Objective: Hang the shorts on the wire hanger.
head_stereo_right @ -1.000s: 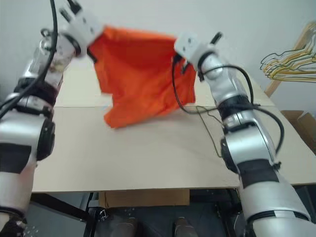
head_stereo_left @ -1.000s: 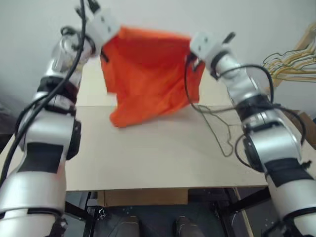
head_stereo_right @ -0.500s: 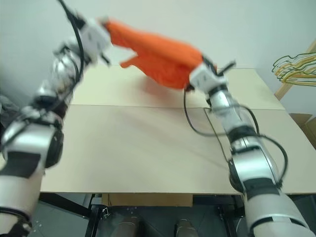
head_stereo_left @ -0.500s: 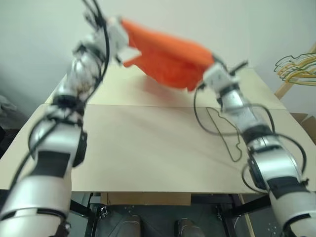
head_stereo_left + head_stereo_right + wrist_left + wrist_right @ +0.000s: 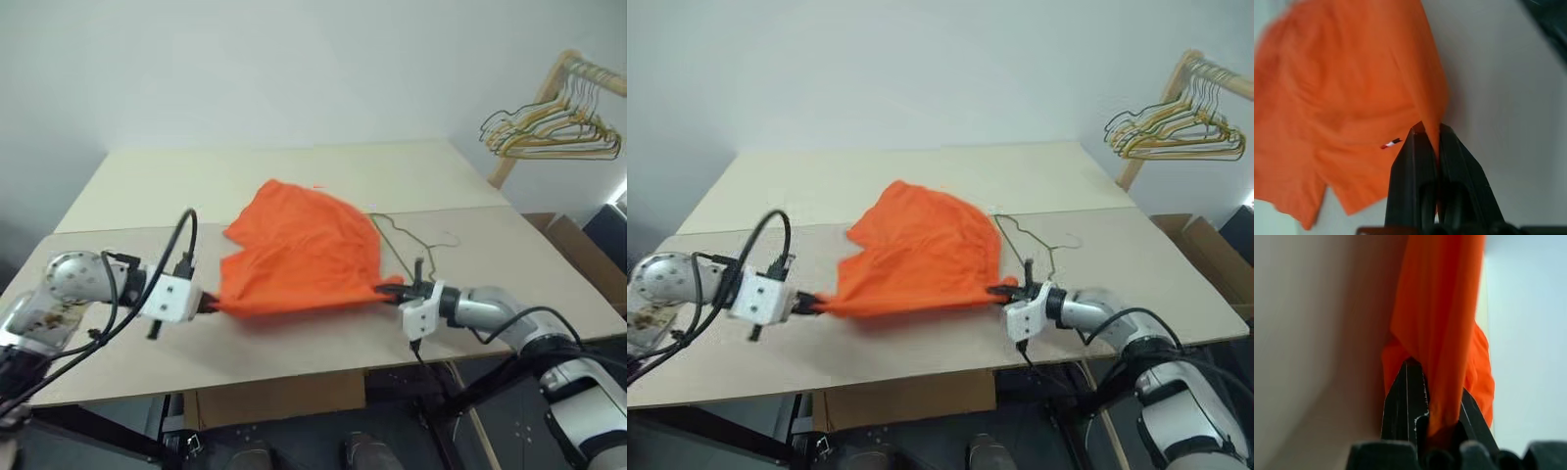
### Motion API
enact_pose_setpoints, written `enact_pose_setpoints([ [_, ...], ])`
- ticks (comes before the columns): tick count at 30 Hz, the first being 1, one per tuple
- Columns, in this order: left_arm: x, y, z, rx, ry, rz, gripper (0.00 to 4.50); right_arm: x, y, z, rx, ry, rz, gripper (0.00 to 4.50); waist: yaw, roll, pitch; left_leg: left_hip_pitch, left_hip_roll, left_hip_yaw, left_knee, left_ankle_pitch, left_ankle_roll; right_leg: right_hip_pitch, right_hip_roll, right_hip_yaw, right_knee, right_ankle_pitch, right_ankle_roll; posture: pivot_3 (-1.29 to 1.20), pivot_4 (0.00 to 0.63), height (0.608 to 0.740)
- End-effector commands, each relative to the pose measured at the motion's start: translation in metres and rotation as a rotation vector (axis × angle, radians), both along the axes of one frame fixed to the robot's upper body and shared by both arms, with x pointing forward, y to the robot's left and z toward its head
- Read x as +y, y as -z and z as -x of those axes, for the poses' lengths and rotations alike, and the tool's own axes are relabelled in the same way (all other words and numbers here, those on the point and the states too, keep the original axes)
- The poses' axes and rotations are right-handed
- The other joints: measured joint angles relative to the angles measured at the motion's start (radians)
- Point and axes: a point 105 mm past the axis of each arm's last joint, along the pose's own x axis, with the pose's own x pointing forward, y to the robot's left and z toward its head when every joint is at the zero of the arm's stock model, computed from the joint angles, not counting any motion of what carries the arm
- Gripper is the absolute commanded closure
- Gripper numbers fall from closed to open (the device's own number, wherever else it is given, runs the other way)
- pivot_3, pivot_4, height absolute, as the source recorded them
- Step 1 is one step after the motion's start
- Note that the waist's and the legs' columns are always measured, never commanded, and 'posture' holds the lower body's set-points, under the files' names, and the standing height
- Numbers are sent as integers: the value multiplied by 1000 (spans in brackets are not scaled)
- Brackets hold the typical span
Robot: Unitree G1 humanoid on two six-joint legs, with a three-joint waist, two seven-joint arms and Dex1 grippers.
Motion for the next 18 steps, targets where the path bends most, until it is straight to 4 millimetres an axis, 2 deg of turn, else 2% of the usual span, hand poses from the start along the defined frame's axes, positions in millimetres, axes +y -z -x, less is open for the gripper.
enact_pose_setpoints([
  [1, 11, -2, 16, 83, 14, -101, 4500, -13, -4, -3, -17, 40, 62, 4492, 5, 0, 0, 4, 1, 1, 0, 0, 0, 5, -1, -1, 0, 0, 0, 131, 0, 740],
  [6, -5, 6, 28, 122, 8, -66, 4500, -24, -1, -4, -44, 98, 112, 4492, 21, -1, -1, 8, 2, 5, 0, 0, 0, 7, -8, -1, 2, -1, -1, 111, 0, 740],
  [10, -13, 13, 34, 132, 7, -50, 4500, -29, 0, 0, -42, 127, 120, 4492, 26, -2, -2, 1, 1, 9, 0, 1, 3, 0, -9, 0, 1, -2, 0, 98, 0, 740],
  [14, -12, 17, 42, 166, 37, -37, 3575, -30, -3, 15, 16, 120, 104, 3509, 28, -2, -2, -7, -1, 8, 0, 0, 3, -7, -8, 0, 2, -2, 0, 94, 0, 740],
  [18, -3, 11, 36, 148, 20, -32, 2184, -34, -10, 40, 110, 122, 81, 2010, 29, -2, -2, -7, 0, 8, 0, 0, 4, -6, -8, 0, 2, -3, 1, 105, 0, 740],
])
